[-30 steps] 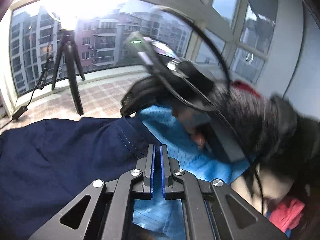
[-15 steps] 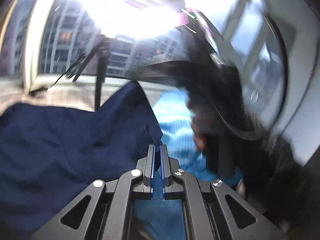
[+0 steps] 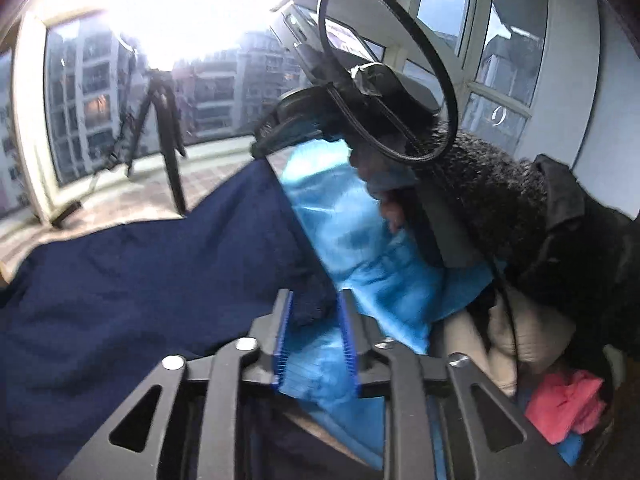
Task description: Fold clothes
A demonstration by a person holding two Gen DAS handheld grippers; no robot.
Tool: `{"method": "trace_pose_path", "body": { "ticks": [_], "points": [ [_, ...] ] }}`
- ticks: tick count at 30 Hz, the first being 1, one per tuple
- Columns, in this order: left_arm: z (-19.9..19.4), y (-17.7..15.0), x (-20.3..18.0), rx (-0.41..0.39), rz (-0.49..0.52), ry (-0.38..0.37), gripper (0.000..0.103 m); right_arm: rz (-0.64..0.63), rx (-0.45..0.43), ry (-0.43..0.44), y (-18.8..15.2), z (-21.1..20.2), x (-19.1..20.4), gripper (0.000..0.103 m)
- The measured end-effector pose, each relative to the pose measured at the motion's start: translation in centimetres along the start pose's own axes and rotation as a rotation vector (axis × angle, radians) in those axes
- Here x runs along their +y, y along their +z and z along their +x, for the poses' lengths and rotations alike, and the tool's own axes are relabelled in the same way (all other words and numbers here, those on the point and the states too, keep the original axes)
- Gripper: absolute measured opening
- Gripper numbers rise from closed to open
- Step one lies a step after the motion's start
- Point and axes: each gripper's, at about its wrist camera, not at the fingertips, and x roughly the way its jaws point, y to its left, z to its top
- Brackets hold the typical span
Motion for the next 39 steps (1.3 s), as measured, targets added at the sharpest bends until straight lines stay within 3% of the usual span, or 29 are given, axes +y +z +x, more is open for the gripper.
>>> {"method": "trace_pose_path", "body": {
  "ticks": [3, 5, 6, 7, 8, 11, 14, 22, 27, 32, 35, 37, 39],
  "points": [
    [0.6, 0.1, -0.8, 0.011, 0.016, -0.014, 0.03, -0.005, 0.004, 0.004, 0.1, 0.2, 0.2, 0.002],
    [0.9, 0.2, -1.7, 0.018, 0.047, 0.016, 0.029, -0.009, 0.007, 0.003, 0.3, 0.3, 0.3, 0.002],
    [1.5, 0.3, -1.7, 0.028, 0.051, 0.031, 0.024, -0.009, 0.007, 0.005, 0.4, 0.3, 0.4, 0.002],
    [2.1, 0.4, -1.4, 0.043, 0.041, 0.036, 0.003, -0.009, 0.004, 0.01, 0.4, 0.2, 0.5, 0.002],
    [2.3, 0.4, -1.0, 0.048, 0.014, 0.028, 0.004, -0.01, -0.001, 0.015, 0.5, 0.0, 0.6, 0.002],
    [0.5, 0.4, 0.6, -0.034, -0.102, -0.017, 0.004, -0.014, -0.02, 0.031, 0.7, -0.7, 1.0, 0.002],
    [-2.3, 0.2, 2.4, -0.106, -0.238, 0.0, 0.003, -0.026, -0.071, 0.057, 0.9, -2.6, 2.4, 0.002],
    [-6.4, -4.4, 7.3, -0.133, -0.613, 0.105, 0.003, -0.168, -0.139, 0.179, 4.7, -3.6, 11.9, 0.002],
    [-8.1, -7.5, 9.6, -0.135, -0.734, 0.18, 0.003, -0.267, -0.086, 0.265, 6.5, -0.4, 18.5, 0.002],
    [-8.5, -9.2, 10.6, -0.112, -0.781, 0.22, 0.003, -0.37, -0.006, 0.279, 5.2, 3.4, 23.3, 0.002],
    [-7.9, -9.7, 10.9, -0.061, -0.789, 0.221, 0.004, -0.395, 0.096, 0.329, 4.1, 5.8, 24.3, 0.003],
    [-7.6, -9.9, 11.0, -0.027, -0.79, 0.22, 0.004, -0.352, 0.182, 0.382, 3.9, 6.7, 23.7, 0.011],
    [-7.9, -9.8, 11.2, -0.014, -0.786, 0.219, 0.005, -0.283, 0.174, 0.399, 4.4, 5.8, 22.1, 0.02]
  ]
}}
